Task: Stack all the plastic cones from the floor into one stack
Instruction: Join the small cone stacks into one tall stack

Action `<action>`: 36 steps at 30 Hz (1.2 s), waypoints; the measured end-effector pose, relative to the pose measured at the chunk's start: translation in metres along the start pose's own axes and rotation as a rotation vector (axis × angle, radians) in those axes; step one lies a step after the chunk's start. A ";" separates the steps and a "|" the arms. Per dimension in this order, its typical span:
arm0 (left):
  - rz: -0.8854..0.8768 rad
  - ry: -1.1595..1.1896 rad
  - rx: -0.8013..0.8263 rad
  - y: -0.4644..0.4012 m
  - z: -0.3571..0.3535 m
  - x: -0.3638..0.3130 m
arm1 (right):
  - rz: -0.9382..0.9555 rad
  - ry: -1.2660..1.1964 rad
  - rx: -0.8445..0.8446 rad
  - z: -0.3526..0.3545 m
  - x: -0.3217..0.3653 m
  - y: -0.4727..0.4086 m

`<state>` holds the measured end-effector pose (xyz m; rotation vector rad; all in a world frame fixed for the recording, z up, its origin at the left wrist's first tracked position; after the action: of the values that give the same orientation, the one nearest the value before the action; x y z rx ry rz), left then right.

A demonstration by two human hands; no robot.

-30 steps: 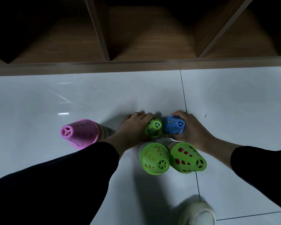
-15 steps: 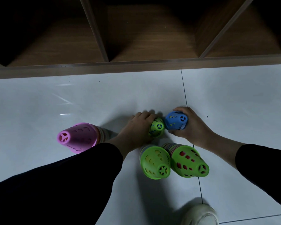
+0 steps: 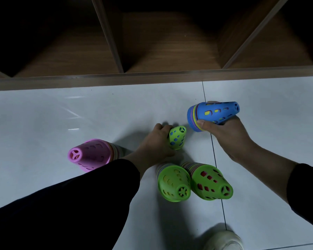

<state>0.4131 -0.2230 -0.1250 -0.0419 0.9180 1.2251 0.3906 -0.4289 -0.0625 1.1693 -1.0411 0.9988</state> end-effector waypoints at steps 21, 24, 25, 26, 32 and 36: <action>0.113 0.746 -0.037 0.008 0.029 -0.038 | -0.433 -0.489 0.107 -0.012 -0.016 0.003; 0.116 0.770 -0.027 0.010 0.035 -0.044 | -0.440 -0.434 0.126 -0.015 -0.010 0.005; 0.101 0.746 -0.035 0.011 0.038 -0.046 | -0.432 -0.405 0.128 -0.016 -0.006 0.005; 0.081 0.715 -0.042 0.012 0.042 -0.048 | -0.417 -0.370 0.134 -0.017 0.000 0.004; -0.073 0.515 -0.084 0.020 0.077 -0.071 | -0.294 -0.180 0.202 -0.024 0.054 -0.007; -0.182 0.447 -0.205 0.039 0.114 -0.085 | -0.221 -0.140 0.245 -0.032 0.098 0.000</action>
<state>0.4433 -0.2186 0.0190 -0.5704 1.1411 1.1537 0.4165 -0.3908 0.0298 1.5387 -0.8915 0.8963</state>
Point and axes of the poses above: each hand's wrist, its own y-axis away from the middle knuckle, its own z-axis out of the back of the hand, x = y × z, the point moved 3 cm from there along -y, towards the middle knuckle, and after that the axes turned 4 degrees about z, right-handed, at the moved point
